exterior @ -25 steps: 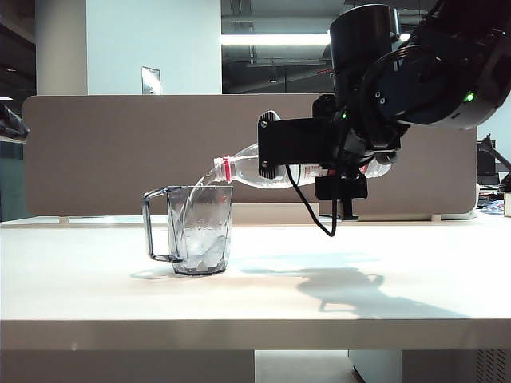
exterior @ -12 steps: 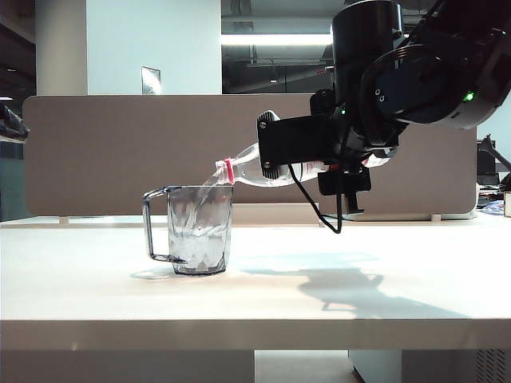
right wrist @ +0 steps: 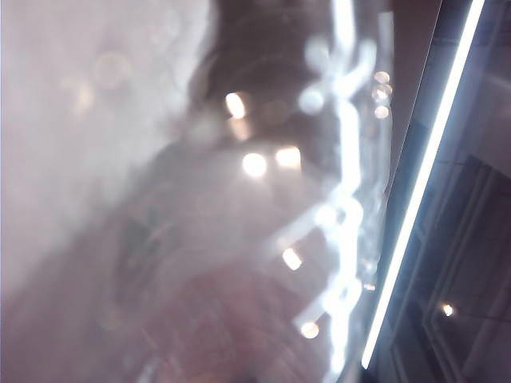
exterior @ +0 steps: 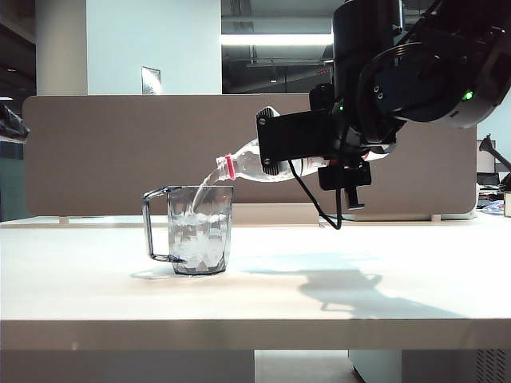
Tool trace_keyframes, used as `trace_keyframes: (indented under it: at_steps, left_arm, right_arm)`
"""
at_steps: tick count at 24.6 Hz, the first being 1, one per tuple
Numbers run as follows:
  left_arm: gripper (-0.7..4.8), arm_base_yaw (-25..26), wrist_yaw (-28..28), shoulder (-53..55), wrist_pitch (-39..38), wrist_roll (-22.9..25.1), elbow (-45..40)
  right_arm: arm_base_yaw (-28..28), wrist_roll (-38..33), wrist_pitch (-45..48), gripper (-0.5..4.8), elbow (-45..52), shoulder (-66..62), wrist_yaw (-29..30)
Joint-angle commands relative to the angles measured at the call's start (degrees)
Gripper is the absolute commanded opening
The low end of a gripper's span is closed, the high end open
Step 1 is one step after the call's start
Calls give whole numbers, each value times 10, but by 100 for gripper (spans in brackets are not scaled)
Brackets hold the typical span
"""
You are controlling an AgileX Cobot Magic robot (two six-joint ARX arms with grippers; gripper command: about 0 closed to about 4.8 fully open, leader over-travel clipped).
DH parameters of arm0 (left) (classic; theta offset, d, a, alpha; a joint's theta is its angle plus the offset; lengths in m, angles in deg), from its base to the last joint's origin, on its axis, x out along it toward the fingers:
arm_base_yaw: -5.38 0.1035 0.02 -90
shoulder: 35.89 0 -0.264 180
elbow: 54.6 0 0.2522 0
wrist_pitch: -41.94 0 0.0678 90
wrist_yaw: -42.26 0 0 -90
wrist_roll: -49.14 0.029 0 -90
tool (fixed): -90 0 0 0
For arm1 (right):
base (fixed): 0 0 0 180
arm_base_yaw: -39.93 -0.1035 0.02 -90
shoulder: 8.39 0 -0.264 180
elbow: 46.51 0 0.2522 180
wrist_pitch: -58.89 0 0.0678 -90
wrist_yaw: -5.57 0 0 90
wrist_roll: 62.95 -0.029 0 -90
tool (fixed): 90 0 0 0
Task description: Pick up the mineral water bottle on the table and pour water into the mug until it's full.
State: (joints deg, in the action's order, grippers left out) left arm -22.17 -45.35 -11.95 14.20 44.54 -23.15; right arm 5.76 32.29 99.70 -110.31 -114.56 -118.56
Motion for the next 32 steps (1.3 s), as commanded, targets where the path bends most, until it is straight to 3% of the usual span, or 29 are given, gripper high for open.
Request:
trace_keyframes:
  at_steps: [1,14,18,24,32]
  left_arm:
    - [-2,0,2,-1,8,-1,2]
    - [-2,0,2,-1,8,-1,2]
    - [-2,0,2,-1,8,-1,2]
    - [-2,0,2,-1,8,-1,2]
    - [-3,0,2,-1,8,-1,2]
  right_arm:
    - [-2,-5,27,295,-5,7,-5]
    - [-8,-13,27,295,-5,7,-5]
    - [-8,-84,27,295,-5,7,-6]
    - [-24,-252,23,294,-1,7,-7]
    - [-38,-647,21,268,24,7,7]
